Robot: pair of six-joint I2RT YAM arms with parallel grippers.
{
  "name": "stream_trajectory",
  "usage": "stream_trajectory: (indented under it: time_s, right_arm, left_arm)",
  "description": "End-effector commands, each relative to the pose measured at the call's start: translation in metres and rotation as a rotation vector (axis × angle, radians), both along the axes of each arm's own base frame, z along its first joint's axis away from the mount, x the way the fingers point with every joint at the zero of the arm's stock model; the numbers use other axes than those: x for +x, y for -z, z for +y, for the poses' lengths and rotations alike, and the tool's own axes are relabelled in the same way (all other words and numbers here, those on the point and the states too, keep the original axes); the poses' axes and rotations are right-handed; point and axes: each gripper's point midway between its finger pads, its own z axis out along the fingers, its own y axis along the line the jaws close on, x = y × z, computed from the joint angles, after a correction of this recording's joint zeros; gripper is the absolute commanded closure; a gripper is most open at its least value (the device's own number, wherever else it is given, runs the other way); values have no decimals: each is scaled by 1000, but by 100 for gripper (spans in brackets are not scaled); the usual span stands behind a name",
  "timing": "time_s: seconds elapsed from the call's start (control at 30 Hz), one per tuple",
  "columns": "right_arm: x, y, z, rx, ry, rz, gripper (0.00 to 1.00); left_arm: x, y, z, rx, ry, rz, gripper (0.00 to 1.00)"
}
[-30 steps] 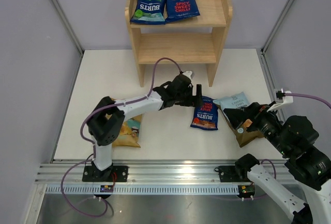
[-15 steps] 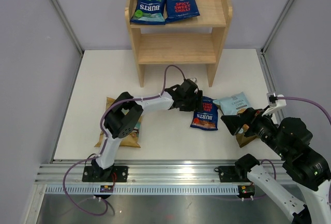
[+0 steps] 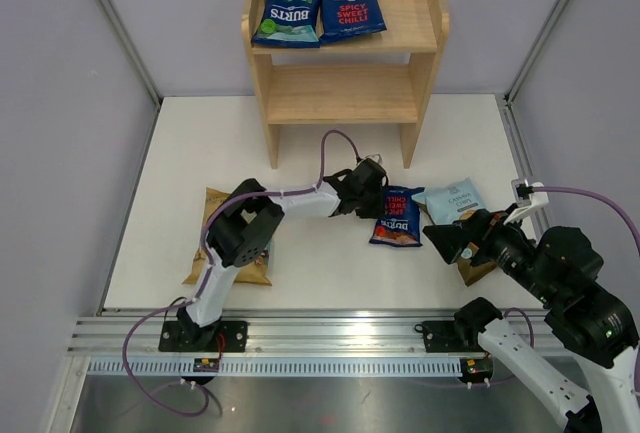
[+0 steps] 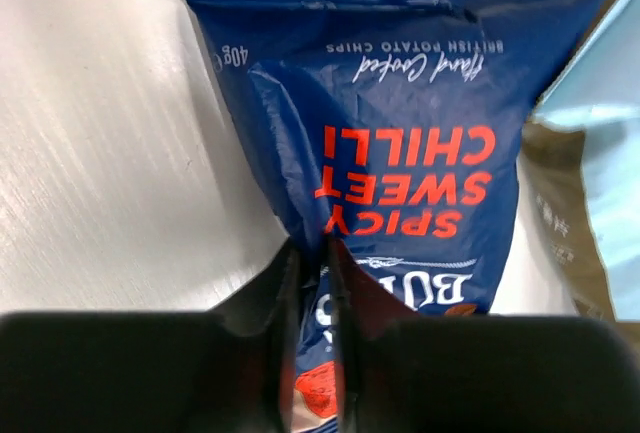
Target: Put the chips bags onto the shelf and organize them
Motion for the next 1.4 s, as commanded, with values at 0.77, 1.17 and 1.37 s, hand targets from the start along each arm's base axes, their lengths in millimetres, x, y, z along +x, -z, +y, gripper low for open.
stream_trajectory:
  time_s: [0.77, 1.17, 1.37]
  right_arm:
    - [58, 100, 99, 605, -118, 357, 16]
    - [84, 81, 136, 646, -219, 339, 19]
    - [84, 58, 152, 617, -294, 269, 28]
  left_arm:
    - [-18, -177, 144, -463, -582, -424, 100]
    - [-56, -255, 182, -778, -648, -580, 100]
    - [-66, -268, 181, -858, -628, -575, 100]
